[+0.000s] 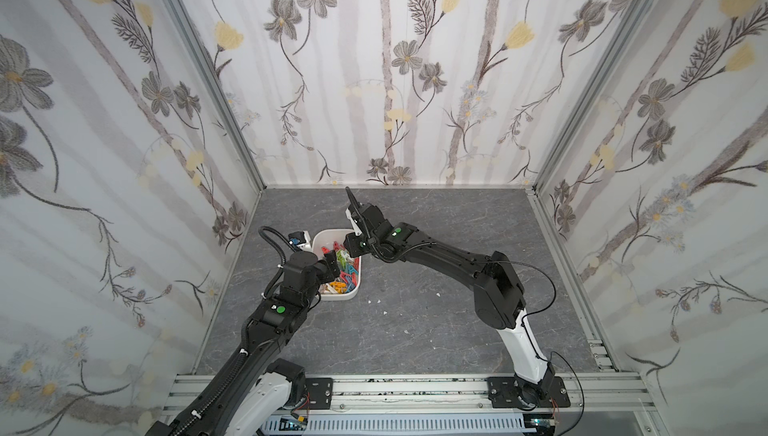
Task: Put the clothespins into the storage box
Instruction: Place the clothespin in the storage box, then reset both arms
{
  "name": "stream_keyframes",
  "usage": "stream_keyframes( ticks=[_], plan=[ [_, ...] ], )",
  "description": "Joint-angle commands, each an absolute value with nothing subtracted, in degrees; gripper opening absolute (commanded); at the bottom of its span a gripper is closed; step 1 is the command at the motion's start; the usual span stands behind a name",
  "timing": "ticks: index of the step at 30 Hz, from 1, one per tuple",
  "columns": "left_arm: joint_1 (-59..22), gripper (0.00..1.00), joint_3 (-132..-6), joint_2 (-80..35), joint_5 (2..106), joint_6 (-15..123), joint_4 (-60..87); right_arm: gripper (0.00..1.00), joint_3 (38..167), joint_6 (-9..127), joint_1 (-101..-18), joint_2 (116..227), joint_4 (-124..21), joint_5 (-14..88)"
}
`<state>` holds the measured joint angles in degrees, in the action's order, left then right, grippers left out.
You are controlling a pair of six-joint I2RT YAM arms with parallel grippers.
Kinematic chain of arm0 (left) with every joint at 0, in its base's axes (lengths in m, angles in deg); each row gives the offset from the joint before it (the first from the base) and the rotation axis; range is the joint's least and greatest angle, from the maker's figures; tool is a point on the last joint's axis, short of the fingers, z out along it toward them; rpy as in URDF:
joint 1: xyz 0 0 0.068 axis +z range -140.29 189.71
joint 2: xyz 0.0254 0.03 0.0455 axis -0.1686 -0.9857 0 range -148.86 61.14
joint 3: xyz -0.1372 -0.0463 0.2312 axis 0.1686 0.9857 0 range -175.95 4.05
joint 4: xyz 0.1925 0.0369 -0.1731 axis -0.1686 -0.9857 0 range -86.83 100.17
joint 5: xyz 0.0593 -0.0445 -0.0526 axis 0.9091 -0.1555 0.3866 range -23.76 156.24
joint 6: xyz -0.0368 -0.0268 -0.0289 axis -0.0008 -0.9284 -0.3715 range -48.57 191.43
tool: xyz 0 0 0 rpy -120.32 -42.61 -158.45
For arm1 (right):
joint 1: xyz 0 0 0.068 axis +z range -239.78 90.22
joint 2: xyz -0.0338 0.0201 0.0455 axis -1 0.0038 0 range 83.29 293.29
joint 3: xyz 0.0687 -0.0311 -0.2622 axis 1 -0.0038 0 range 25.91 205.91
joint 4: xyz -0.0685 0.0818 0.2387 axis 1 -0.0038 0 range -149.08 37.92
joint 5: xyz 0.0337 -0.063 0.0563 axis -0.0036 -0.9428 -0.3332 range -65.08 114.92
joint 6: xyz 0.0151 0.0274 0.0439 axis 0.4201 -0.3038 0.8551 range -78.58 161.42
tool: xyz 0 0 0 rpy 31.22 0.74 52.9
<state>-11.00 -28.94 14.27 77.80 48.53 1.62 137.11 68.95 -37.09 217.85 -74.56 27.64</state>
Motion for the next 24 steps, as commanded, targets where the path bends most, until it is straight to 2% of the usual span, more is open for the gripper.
stream_keyframes(
  ticks=[1,7,11,16,22,24],
  plan=[
    [-11.2,0.75,-28.9,14.6,78.4,48.5,4.9,0.35,136.4,69.3,-37.7,215.3,-75.4,27.2],
    [-11.8,0.77,-28.5,12.8,79.6,49.4,10.6,0.38,117.8,69.1,-40.4,199.8,-71.1,21.3],
    [-12.2,0.78,-27.5,12.5,81.8,49.7,14.1,0.48,99.7,69.1,-44.2,185.2,-63.5,16.2],
    [-12.4,0.80,-25.4,14.2,83.6,49.7,17.5,0.67,83.8,67.1,-49.6,170.6,-57.6,13.4],
    [-12.3,0.84,-24.2,18.4,88.3,53.9,17.6,0.77,71.6,59.3,-53.2,159.2,-49.9,4.3],
    [-12.3,0.85,-21.5,20.3,90.1,58.1,21.9,0.80,67.2,56.5,-55.5,156.4,-45.6,2.0]
  ],
)
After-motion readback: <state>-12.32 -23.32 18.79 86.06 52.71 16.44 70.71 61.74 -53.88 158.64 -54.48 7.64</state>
